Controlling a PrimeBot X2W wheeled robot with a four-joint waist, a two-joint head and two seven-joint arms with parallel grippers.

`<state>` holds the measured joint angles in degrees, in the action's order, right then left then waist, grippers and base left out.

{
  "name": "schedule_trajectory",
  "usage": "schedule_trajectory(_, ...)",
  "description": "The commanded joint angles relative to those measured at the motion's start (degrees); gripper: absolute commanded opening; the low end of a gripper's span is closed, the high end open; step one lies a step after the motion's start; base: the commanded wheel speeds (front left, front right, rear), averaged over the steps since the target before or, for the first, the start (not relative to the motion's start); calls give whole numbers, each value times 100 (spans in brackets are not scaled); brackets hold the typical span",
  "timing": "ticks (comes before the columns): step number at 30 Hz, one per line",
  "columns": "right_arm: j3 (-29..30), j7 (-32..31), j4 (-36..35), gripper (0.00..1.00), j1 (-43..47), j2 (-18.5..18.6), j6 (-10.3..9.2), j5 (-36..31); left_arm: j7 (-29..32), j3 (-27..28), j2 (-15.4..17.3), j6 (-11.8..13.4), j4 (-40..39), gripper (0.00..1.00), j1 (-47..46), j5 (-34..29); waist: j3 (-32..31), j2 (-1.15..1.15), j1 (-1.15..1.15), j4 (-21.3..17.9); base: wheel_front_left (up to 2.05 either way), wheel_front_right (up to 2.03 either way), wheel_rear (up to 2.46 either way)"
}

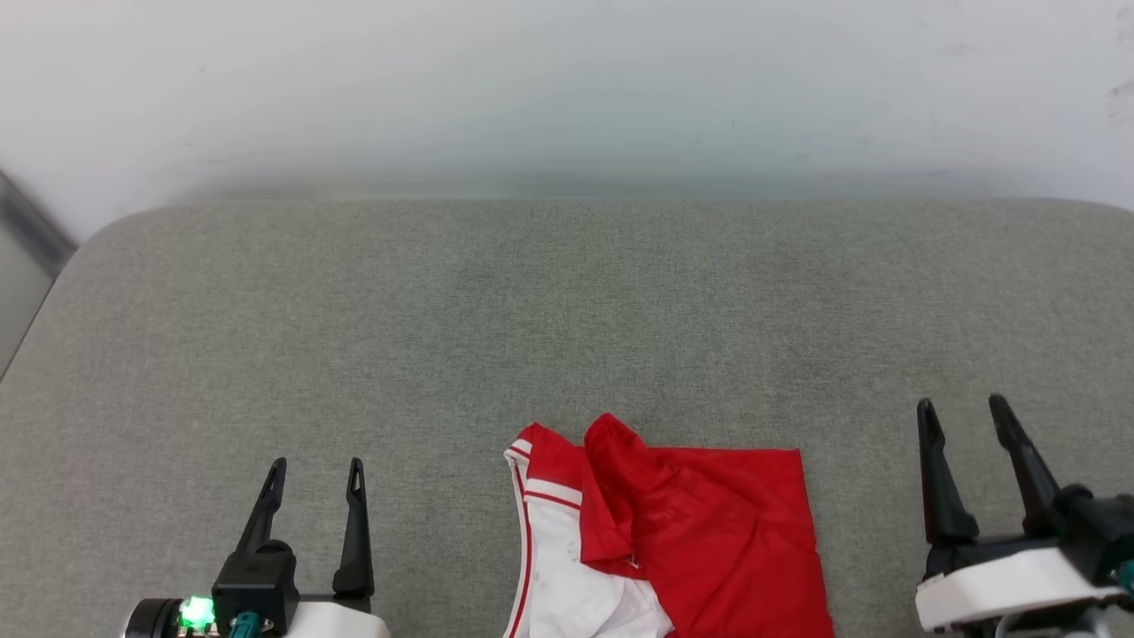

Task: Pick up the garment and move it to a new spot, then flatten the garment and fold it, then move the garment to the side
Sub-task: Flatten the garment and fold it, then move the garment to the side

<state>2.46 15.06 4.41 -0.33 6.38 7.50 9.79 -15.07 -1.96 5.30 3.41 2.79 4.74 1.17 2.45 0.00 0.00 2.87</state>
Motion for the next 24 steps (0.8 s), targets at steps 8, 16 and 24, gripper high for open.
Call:
schedule_trajectory(8,60,11,-141,100,449,-226,-2,-101,-12,24,-14,-51,1,100,76,6,-26,0,0,16,0,0,0)
schedule_trajectory(16,357,12,-357,100,95,-144,-2,-128,-12,42,-22,-76,34,100,81,-25,-103,0,0,33,0,0,0)
schedule_trajectory(24,14,-638,-510,100,-922,803,-2,43,-12,44,-41,-87,54,100,100,-30,-123,0,0,46,0,0,0)
